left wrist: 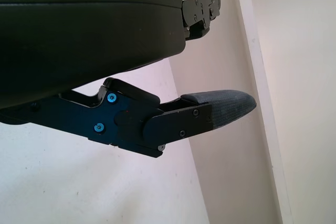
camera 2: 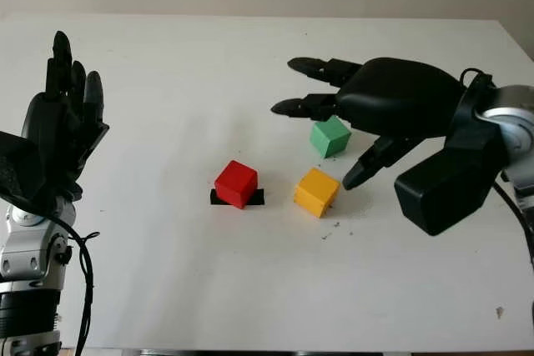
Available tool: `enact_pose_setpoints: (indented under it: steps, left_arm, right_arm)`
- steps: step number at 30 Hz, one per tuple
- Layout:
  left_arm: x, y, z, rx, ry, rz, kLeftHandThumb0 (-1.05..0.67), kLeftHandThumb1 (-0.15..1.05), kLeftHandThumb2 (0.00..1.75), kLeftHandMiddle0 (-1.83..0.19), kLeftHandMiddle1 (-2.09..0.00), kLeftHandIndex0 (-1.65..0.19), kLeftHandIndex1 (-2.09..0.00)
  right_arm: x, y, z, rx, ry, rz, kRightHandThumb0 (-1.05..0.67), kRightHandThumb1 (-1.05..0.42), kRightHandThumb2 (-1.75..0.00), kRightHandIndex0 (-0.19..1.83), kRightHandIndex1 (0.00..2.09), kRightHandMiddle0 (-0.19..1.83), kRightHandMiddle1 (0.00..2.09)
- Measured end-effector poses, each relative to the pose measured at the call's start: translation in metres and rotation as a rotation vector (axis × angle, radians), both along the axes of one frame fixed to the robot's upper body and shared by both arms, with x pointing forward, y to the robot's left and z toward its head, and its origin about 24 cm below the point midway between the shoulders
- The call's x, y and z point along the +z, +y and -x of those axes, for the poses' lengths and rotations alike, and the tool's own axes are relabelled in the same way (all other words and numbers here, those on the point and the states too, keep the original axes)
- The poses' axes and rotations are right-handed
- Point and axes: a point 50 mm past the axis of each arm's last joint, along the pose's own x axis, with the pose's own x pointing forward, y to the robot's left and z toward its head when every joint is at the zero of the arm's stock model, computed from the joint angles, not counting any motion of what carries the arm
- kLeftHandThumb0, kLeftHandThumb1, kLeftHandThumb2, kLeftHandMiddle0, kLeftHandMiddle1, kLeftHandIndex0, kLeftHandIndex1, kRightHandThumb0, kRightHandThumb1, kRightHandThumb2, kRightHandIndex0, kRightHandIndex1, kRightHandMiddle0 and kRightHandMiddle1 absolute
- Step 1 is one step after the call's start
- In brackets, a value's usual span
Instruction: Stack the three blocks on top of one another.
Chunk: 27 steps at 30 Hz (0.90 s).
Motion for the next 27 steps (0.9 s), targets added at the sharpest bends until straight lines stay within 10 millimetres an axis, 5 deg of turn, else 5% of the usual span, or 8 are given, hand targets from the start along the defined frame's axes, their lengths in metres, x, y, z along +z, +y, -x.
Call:
enact_pose_setpoints:
  steps: [27]
  left_arm:
    - [-0.004, -0.002, 0.004, 0.002, 0.044, -0.036, -0.66, 1.05, 0.61, 0.18, -0.04, 0.17, -0.03]
  right_arm:
    - [-0.067, -0.002, 0.0, 0.017, 0.013, -0.02, -0.58, -0.87, -0.06, -0.07, 0.08, 0.44, 0.12]
